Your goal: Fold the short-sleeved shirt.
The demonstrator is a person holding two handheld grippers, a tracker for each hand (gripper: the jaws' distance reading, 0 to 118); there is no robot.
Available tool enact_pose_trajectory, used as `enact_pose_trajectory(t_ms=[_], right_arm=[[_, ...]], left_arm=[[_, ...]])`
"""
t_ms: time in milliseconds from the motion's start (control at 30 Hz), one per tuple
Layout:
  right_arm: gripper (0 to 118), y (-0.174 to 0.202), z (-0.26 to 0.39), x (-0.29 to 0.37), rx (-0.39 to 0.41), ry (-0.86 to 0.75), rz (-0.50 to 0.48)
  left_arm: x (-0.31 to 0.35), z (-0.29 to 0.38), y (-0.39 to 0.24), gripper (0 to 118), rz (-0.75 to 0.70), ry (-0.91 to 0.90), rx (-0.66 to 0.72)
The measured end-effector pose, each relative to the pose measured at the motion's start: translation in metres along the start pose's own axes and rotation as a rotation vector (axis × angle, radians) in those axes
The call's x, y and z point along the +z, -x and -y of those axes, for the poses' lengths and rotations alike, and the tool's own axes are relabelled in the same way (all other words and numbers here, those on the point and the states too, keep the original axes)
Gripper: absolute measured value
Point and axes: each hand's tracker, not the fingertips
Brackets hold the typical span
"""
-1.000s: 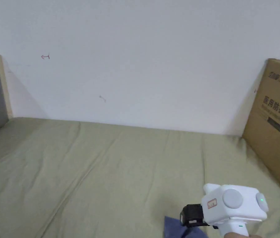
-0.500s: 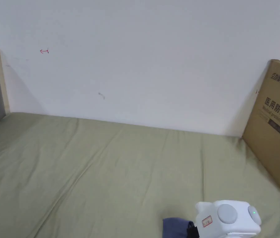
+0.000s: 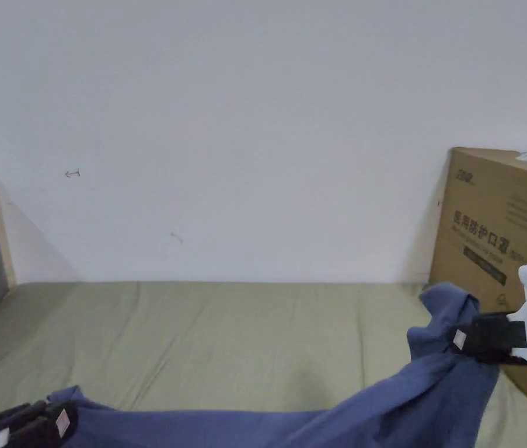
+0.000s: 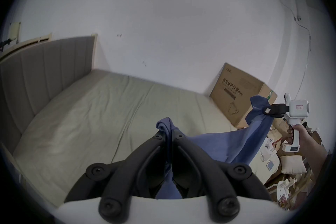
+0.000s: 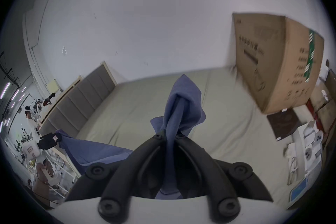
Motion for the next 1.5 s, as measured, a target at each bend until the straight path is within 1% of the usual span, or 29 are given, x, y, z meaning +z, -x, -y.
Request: enact_pose_trajectory(t_ms=[67, 200, 300, 400, 500, 567, 633, 767, 800, 967, 1033, 1100, 1200, 1300, 1367, 1400, 1467, 1500], right_arm=[[5, 0.002, -0.018, 0.024, 0.006, -0.032, -0.008], [5, 0.010, -0.060, 0.057, 0.063, -0.134, 0.044], [5, 0.007, -0.096, 0.060, 0.052, -0.168, 0.052], [5, 0.003, -0.132, 0.053, 0.031, -0.201, 0.085], [5, 0.002, -0.171, 0.043, 0.051, -0.237, 0.136], [5, 0.003, -0.196, 0.035, 0.085, -0.257, 0.188], [5, 0.003, -0.220, 0.024, 0.099, -0.280, 0.226], [5, 0.000, -0.263, 0.002, 0.134, -0.328, 0.323], [5, -0.001, -0.271, -0.004, 0.135, -0.333, 0.321], [5, -0.001, -0.292, -0.029, 0.207, -0.373, 0.389], [5, -0.012, -0.291, -0.044, 0.216, -0.377, 0.405], [5, -0.024, -0.277, -0.060, 0.203, -0.369, 0.416], [5, -0.046, -0.225, -0.090, 0.144, -0.296, 0.409], [5, -0.074, -0.133, -0.126, 0.059, -0.162, 0.367], [5, -0.090, -0.061, -0.144, 0.021, -0.033, 0.369], [5, -0.098, -0.020, -0.148, 0.000, 0.025, 0.354], [5, -0.107, 0.057, -0.142, -0.016, 0.089, 0.343], [5, -0.107, 0.094, -0.131, -0.010, 0.100, 0.335]], left_arm=[[-0.002, -0.027, -0.016, 4, 0.043, -0.039, 0.002], [-0.013, -0.085, -0.045, 4, 0.075, -0.109, -0.023], [-0.029, -0.127, -0.064, 4, 0.079, -0.135, -0.059], [-0.050, -0.162, -0.075, 4, 0.065, -0.159, -0.082], [-0.073, -0.189, -0.081, 4, 0.062, -0.176, -0.061], [-0.090, -0.202, -0.084, 4, 0.066, -0.181, -0.023], [-0.111, -0.213, -0.082, 4, 0.073, -0.178, 0.013], [-0.156, -0.228, -0.085, 4, 0.067, -0.154, 0.031], [-0.167, -0.231, -0.086, 4, 0.071, -0.148, 0.034], [-0.217, -0.236, -0.090, 4, 0.058, -0.143, 0.017], [-0.234, -0.231, -0.090, 4, 0.048, -0.136, -0.005], [-0.249, -0.219, -0.087, 4, 0.049, -0.116, -0.006], [-0.269, -0.180, -0.077, 4, 0.027, -0.046, 0.029], [-0.281, -0.108, -0.062, 4, -0.014, 0.088, 0.052], [-0.280, -0.050, -0.048, 4, 0.004, 0.213, 0.089], [-0.275, -0.019, -0.042, 4, 0.009, 0.269, 0.110], [-0.252, 0.039, -0.028, 4, 0.027, 0.357, 0.169], [-0.235, 0.068, -0.020, 4, 0.037, 0.389, 0.197]])
